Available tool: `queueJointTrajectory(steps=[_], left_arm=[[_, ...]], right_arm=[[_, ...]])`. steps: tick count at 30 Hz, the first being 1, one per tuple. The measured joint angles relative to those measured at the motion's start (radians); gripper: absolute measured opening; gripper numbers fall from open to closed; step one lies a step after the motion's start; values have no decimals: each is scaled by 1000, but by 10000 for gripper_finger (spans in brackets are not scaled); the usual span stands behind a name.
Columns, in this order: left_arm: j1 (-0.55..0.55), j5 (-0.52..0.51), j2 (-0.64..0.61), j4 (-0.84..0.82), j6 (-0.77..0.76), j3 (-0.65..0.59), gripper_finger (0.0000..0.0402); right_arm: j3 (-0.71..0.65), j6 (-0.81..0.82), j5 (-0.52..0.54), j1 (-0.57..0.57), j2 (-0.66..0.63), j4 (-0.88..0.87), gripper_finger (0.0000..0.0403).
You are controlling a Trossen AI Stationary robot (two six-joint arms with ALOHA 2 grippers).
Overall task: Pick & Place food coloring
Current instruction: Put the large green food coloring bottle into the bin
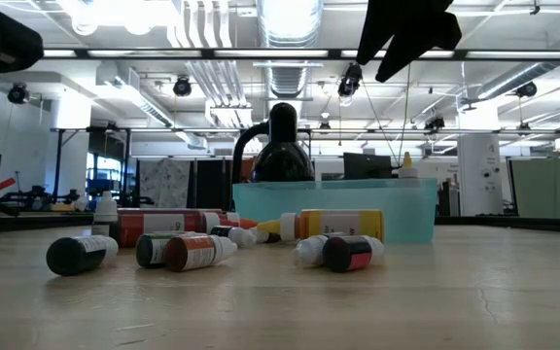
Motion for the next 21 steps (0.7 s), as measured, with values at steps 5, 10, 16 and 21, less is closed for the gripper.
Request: queueJointTrajectory(steps=[5,10,16,21], left_arm=[[4,-38,10,11,10,-5,210],[7,-64,38,19,38,-5,210],[8,-62,81,35,25,7,203],[8,-61,84,25,15,26,167]], right_arm=[[0,0,0,0,0,1,228],[0,0,0,0,0,1,228],[0,0,0,1,0,1,228],[0,-1,0,1,0,1,228]])
